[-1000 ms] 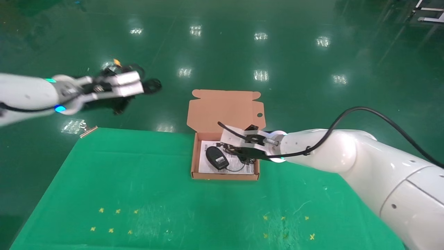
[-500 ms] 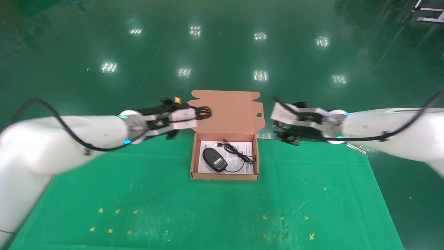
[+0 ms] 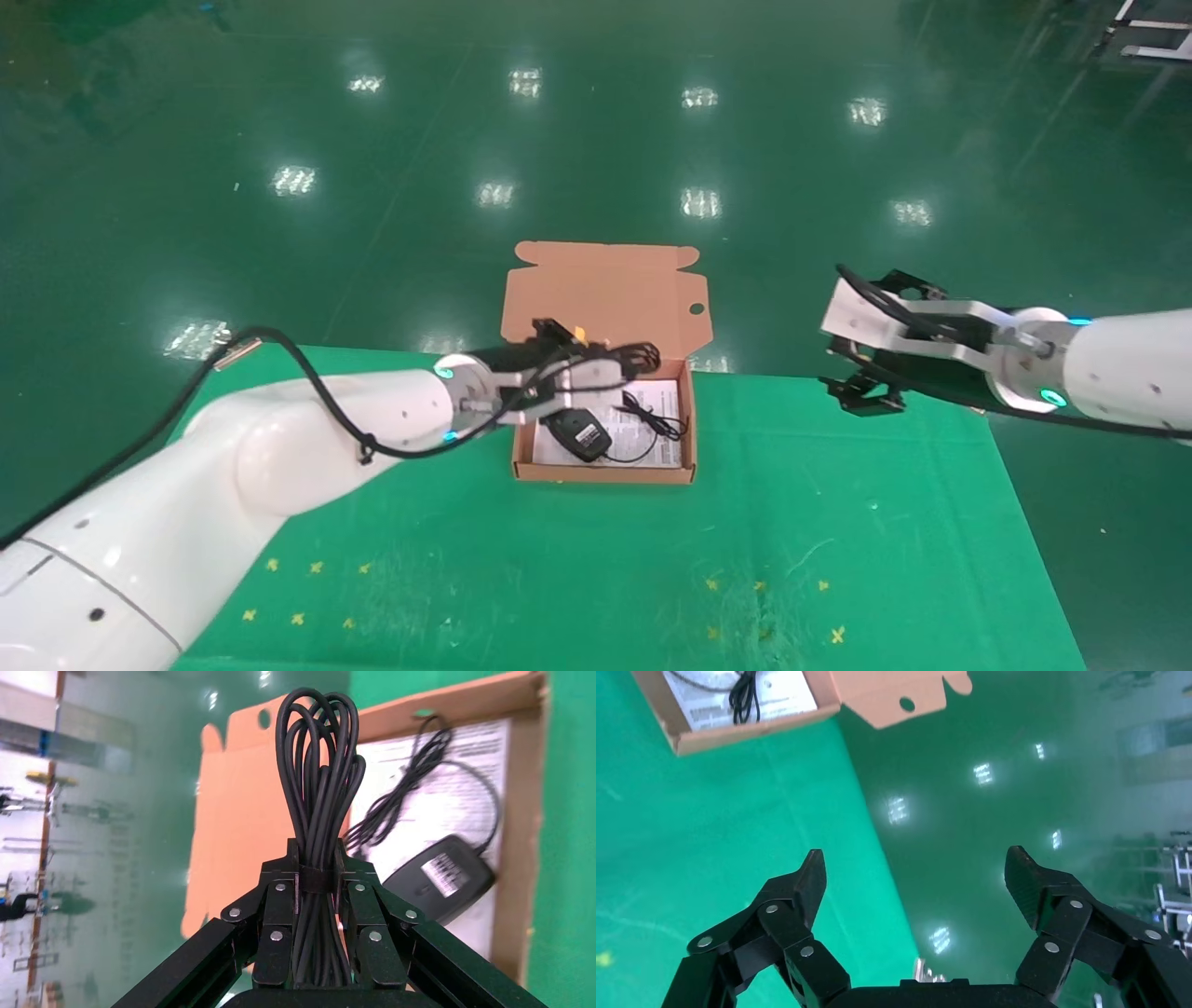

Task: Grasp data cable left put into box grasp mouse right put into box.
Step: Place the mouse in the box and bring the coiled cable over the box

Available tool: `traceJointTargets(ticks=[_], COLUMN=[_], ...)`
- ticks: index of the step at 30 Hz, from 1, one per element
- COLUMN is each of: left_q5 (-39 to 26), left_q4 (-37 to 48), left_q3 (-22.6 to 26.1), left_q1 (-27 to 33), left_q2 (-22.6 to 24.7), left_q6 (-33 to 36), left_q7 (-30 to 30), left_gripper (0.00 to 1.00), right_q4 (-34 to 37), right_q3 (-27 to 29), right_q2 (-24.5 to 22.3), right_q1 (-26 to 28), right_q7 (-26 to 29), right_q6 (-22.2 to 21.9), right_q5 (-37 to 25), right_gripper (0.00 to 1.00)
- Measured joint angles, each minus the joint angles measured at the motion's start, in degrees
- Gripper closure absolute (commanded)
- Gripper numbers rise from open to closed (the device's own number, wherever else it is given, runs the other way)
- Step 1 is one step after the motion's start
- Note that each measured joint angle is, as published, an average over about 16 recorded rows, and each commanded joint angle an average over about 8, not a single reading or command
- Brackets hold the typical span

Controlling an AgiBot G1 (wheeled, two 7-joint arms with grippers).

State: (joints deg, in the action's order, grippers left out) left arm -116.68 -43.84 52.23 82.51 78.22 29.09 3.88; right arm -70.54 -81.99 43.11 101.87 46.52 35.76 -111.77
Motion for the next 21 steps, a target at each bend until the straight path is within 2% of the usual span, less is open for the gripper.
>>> traceJointTargets(ticks=[9,10,17,18,21], left_q5=[7.8,8.4,11.0,11.2,11.5], left_q4=[2.2,2.5,3.7,3.9,4.1], left_q3=[8.4,9.2,13.0,13.3,13.7], left_q1=[1.0,1.2,1.9,2.0,2.1], left_q2=[0.4,0.4,0.5,0.5,0.5], left_q6=[-3.9,-4.2,-5.7,-5.9,-6.1], left_q7=[-2.9,-3.0,-3.6,-3.6,-3.7], left_gripper=[1.0,0.98,0.1,0.0,0.0], right_q4=[-5.8,-6.1,-6.9,-7.0,-7.0], right_q3=[0.1,0.1,0.1,0.1,0.1], right_q2=[-2.7,-2.8,-2.9,-2.9,-2.9], right_q1=[-0.4,-0.4,-0.6,-0.6,-0.7], right_q7=[8.1,8.5,10.2,10.3,10.4], right_q6=[1.9,2.0,2.4,2.4,2.5], right_q5=[-7.2,-7.7,-9.7,-9.8,-10.0], right_gripper=[0.0,0.0,0.0,0.0,0.0])
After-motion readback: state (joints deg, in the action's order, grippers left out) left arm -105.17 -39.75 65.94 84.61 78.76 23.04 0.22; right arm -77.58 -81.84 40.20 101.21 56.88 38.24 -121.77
